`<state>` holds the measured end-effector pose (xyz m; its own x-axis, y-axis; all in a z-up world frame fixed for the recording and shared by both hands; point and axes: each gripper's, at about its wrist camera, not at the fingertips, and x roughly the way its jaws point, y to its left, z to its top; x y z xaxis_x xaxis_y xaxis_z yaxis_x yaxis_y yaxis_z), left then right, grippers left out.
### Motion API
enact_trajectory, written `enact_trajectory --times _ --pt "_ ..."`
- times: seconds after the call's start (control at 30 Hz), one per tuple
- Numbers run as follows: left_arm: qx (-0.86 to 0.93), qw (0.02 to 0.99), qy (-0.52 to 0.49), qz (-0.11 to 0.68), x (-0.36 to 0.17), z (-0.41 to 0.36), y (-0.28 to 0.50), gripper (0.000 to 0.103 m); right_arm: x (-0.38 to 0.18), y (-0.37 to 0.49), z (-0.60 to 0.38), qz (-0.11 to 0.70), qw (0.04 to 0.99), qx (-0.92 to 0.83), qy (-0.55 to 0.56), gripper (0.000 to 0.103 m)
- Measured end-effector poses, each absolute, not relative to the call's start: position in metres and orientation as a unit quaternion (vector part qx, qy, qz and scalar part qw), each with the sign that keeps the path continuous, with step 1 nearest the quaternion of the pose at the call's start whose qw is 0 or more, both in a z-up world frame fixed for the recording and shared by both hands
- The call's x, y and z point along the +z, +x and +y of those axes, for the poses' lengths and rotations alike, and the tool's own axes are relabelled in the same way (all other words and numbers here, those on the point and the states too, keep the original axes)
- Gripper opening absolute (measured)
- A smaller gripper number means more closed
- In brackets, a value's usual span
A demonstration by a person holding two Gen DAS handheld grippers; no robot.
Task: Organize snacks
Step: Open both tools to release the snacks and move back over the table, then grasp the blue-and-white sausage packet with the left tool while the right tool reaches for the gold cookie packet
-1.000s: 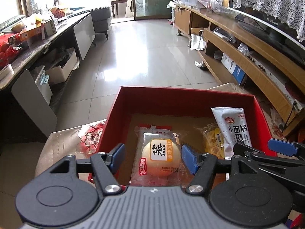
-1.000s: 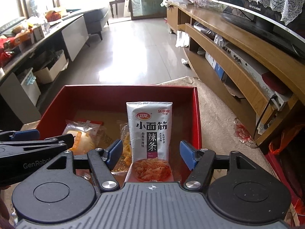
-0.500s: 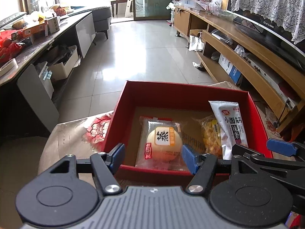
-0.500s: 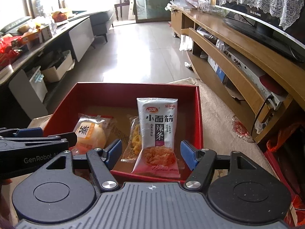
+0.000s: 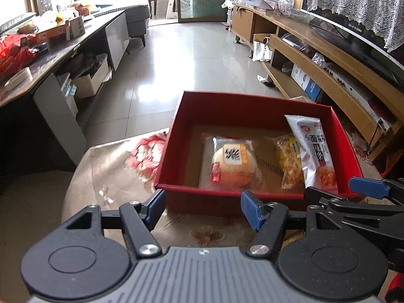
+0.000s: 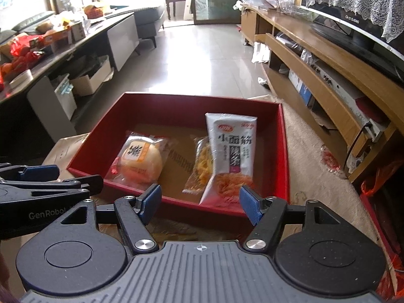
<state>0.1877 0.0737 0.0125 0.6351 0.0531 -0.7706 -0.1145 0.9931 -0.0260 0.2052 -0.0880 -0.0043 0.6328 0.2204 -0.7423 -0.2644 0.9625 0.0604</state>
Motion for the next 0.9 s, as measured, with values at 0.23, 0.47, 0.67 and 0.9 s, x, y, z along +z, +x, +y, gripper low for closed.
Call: enact_trajectory --times 0.23,0.47,0.67,0.9 --pt "0.051 0.890 -0.065 0.448 0.002 0.101 0.165 0.064 -0.010 0.189 -0.066 0.419 0.892 0.163 -0.042 0.076" --pt "0.065 0.878 -0.073 0.468 -0.012 0.125 0.142 0.067 -0.019 0.172 -0.043 0.436 0.878 0.190 -0.063 0.077" --pt "0.071 0.861 -0.095 0.495 -0.030 0.146 0.136 0.069 -0.026 0.164 -0.035 0.451 0.868 0.198 -0.067 0.078" --pt "0.068 0.852 -0.109 0.507 -0.040 0.158 0.139 0.070 -0.027 0.162 -0.027 0.454 0.864 0.207 -0.071 0.078"
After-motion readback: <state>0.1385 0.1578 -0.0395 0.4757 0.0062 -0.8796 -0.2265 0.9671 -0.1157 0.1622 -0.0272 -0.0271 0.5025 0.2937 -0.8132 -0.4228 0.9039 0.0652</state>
